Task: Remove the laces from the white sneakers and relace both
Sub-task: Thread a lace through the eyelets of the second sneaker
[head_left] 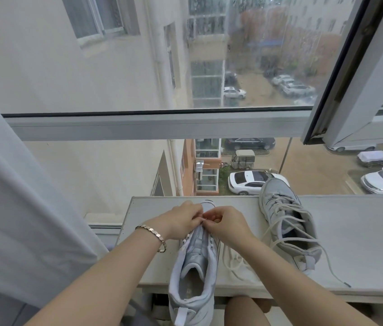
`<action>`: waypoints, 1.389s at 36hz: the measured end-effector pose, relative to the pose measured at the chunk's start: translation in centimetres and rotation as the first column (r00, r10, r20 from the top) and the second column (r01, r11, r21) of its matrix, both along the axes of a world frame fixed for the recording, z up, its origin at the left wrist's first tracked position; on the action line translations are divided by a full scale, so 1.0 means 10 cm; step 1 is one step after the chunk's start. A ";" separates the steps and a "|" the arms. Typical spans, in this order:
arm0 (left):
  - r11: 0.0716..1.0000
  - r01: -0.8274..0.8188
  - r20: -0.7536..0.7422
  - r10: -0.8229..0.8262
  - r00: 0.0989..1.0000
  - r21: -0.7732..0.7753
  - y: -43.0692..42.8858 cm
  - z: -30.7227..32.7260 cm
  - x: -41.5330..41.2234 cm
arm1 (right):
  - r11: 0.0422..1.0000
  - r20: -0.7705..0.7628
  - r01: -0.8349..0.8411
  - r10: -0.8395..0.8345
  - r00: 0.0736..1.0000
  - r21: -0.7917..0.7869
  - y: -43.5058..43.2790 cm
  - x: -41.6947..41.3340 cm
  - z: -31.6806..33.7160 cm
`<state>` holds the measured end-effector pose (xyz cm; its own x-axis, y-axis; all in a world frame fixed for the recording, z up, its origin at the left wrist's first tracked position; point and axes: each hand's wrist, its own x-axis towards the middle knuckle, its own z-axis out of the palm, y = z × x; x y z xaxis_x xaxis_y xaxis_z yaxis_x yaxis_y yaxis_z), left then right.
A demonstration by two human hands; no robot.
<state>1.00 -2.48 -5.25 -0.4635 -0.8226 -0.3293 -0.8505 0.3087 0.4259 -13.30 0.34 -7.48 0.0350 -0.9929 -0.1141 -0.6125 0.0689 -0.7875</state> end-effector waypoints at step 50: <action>0.806 -0.571 -0.722 0.303 0.622 -0.153 0.04 0.67 0.03 | 0.954 -0.079 -0.230 0.219 0.973 -0.190 0.17 -0.74 1.28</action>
